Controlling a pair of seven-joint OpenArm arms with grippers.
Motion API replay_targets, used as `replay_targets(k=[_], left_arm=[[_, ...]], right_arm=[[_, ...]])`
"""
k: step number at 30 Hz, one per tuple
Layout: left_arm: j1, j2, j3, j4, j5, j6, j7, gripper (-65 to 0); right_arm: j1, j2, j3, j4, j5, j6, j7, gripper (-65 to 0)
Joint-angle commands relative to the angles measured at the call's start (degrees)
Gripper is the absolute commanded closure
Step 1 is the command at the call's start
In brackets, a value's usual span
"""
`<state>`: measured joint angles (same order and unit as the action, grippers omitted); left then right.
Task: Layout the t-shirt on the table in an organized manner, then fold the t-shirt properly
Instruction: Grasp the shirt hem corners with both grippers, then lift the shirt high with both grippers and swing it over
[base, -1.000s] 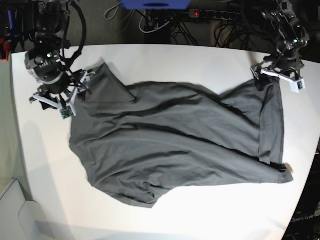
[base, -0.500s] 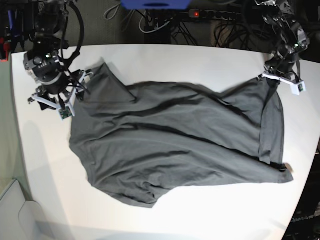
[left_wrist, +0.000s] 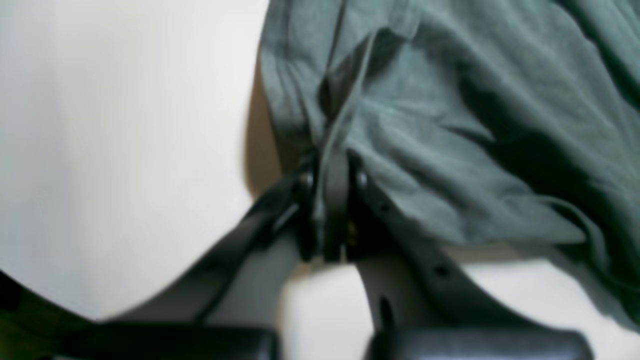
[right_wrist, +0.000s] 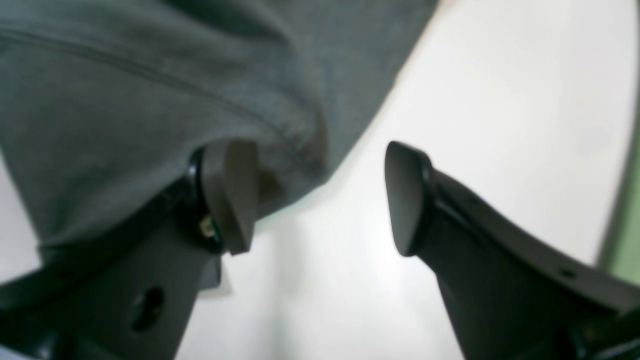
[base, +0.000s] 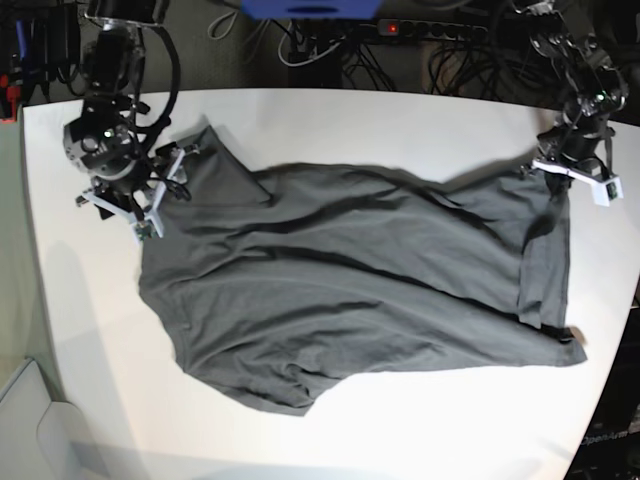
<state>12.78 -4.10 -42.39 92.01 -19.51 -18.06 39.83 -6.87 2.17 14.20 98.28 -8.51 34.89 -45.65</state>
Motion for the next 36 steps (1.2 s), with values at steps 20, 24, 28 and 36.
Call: replay_targets(k=[20,24,28,36], left_arm=[[-2.1,-2.6,-3.5,2.1,-0.8,-0.1,-0.7,-0.2],[-3.0,-2.6,-3.5,5.6,-0.8,-0.1,-0.7,-0.2],[-5.4,-2.5,-3.1,10.4,-0.8,-0.1,-0.7,-0.2],[-11.3,-2.7,-3.5,20.7,-0.5,-0.1,-0.7,-0.2]], right_arm=[[2.6,1.5,-4.0,-6.8,0.1,-0.1,0.9,0.0],[2.9,2.5,-4.0,-0.3,0.2,-0.1,1.2,0.0],[3.6,2.9,-3.8,7.4,0.2,-0.1,1.2,0.0],[9.1,5.3,-2.4,16.8,0.1,-0.1,0.9,0.0]])
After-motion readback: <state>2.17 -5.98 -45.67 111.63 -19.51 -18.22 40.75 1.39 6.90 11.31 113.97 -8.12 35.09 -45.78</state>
